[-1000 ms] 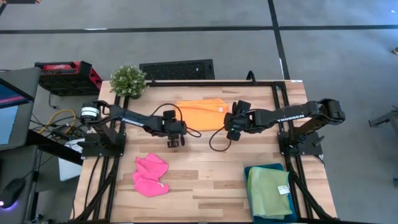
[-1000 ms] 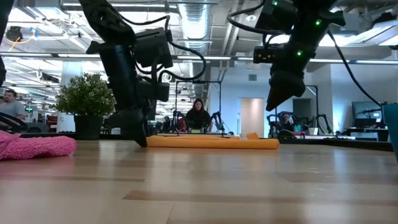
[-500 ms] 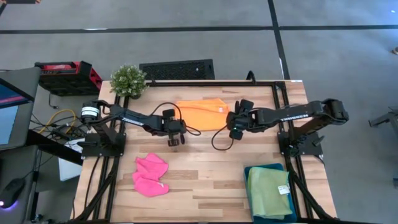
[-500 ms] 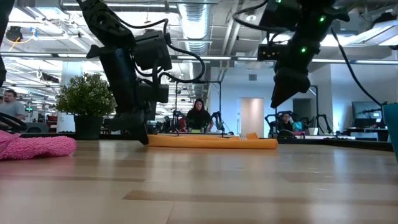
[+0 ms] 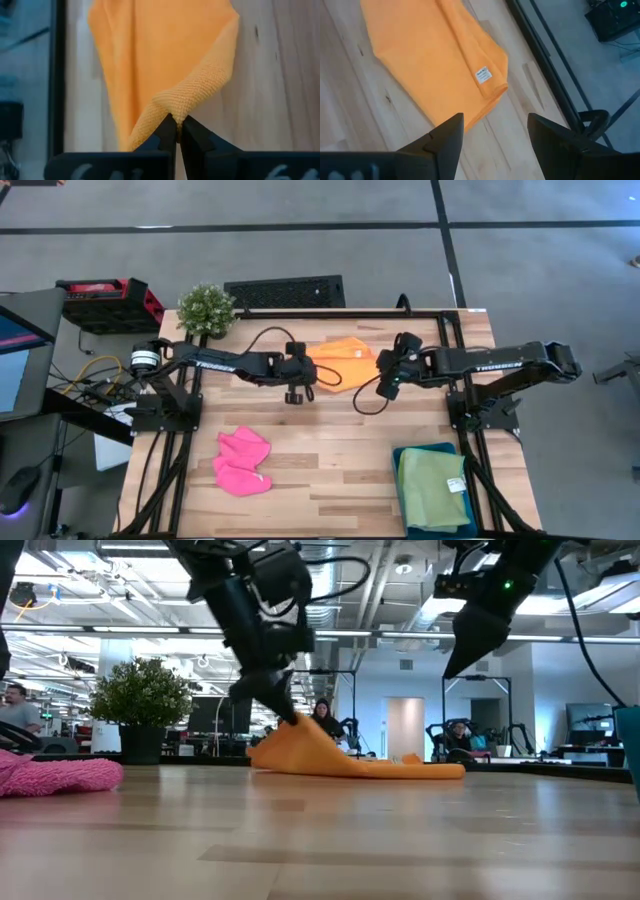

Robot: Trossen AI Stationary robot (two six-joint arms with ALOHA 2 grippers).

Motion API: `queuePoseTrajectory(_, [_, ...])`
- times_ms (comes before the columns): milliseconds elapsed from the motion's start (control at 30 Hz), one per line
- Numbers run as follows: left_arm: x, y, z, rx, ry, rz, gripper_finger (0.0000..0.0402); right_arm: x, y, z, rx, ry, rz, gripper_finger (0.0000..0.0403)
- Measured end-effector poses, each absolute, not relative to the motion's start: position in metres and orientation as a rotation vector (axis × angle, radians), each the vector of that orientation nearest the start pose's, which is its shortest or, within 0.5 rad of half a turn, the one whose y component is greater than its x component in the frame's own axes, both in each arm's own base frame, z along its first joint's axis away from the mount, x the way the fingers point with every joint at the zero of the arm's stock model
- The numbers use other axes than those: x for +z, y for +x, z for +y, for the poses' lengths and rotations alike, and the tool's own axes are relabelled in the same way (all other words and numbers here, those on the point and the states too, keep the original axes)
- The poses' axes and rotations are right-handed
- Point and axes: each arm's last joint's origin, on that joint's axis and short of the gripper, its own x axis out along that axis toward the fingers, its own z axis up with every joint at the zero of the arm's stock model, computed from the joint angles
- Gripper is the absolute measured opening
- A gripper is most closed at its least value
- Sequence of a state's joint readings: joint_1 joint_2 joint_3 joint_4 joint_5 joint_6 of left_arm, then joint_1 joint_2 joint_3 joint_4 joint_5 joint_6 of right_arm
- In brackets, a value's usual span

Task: Fold microfiber towels
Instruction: Fold the orange microfiber towel

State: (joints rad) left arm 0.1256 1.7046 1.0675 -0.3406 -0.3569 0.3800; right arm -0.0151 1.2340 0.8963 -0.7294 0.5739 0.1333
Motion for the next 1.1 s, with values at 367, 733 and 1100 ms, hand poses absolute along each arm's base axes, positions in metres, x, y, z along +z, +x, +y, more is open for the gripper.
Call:
queuePoseTrajectory(367, [0.192, 0.385, 0.077, 0.207, 0.551, 1.056, 0.0000, 0.250, 0.225, -0.019, -0.598, -0.179, 0.992, 0.0244])
queuePoseTrajectory(733, [0.207, 0.450, 0.095, 0.137, 0.720, 0.984, 0.0000, 0.250, 0.220, -0.019, -0.597, -0.190, 1.029, 0.0244])
queuePoseTrajectory(1100, [0.200, 0.489, 0.116, 0.116, 0.809, 0.914, 0.0000, 0.261, 0.207, -0.019, -0.598, -0.176, 0.996, 0.0244])
